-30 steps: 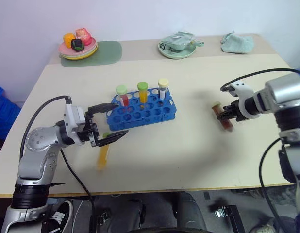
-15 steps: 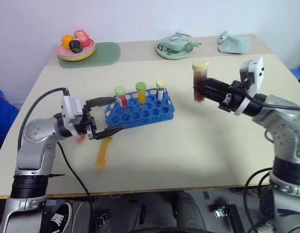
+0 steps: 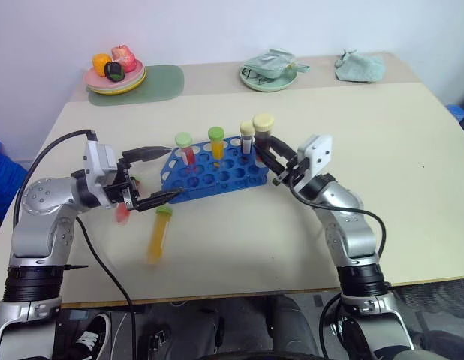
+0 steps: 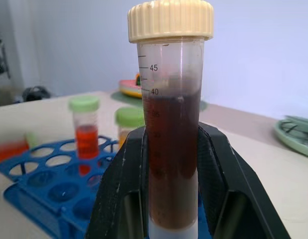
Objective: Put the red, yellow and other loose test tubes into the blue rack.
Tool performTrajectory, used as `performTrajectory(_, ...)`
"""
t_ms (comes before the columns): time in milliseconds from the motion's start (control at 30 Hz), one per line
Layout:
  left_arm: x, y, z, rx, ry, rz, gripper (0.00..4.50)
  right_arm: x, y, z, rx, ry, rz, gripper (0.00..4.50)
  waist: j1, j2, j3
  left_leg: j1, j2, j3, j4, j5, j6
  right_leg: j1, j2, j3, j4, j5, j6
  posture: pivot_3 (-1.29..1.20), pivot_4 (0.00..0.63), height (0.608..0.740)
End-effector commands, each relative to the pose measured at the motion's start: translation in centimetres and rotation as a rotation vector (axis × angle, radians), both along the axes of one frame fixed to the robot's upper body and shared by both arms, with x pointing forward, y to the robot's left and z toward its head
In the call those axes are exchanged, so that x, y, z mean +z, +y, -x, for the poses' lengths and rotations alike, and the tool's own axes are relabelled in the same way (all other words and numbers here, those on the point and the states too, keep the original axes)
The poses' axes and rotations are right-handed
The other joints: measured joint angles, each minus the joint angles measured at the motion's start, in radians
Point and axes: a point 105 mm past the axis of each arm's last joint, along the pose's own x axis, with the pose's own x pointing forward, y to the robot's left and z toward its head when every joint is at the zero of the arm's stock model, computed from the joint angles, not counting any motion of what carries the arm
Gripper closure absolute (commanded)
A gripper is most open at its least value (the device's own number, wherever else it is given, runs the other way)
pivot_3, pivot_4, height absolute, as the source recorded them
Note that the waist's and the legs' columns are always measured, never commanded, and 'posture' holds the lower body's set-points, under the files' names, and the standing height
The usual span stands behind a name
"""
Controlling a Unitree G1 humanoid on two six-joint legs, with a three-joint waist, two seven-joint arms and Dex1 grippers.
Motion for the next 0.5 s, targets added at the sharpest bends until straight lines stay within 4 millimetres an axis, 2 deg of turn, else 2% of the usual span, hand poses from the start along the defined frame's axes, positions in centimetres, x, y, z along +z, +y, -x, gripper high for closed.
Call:
performTrajectory(33,1.1,0.1,0.7,0.002,-0.045,-0.002,0.00,0.6,1.0,-0.1,0.001,-0.055,-0.028,3.65,-0.006,0.000,0.000,0.000,0.000,0.000,0.000,0.000,0.000,0.000,0.000,0.000,0.000,0.000,0.000,0.00,0.150,0.740)
performTrajectory(300,1.2,0.5,1.2,0.020,-0.036,-0.006,0.00,-1.0,1.3,-0.7,-0.022,-0.050,-0.012,3.65,-0.011,0.000,0.000,0.000,0.004,0.001,0.000,-0.001,-0.002,-0.001,0.004,0.000,0.000,0.001,-0.001,0.00,0.150,0.740)
performTrajectory(500,0.9,1.2,1.1,0.027,-0.029,-0.012,0.00,-1.5,1.2,-1.4,-0.034,-0.052,0.002,3.65,-0.011,0.000,0.000,0.001,0.007,0.001,0.000,-0.002,-0.004,-0.001,0.007,0.000,-0.001,0.001,-0.002,0.00,0.150,0.740)
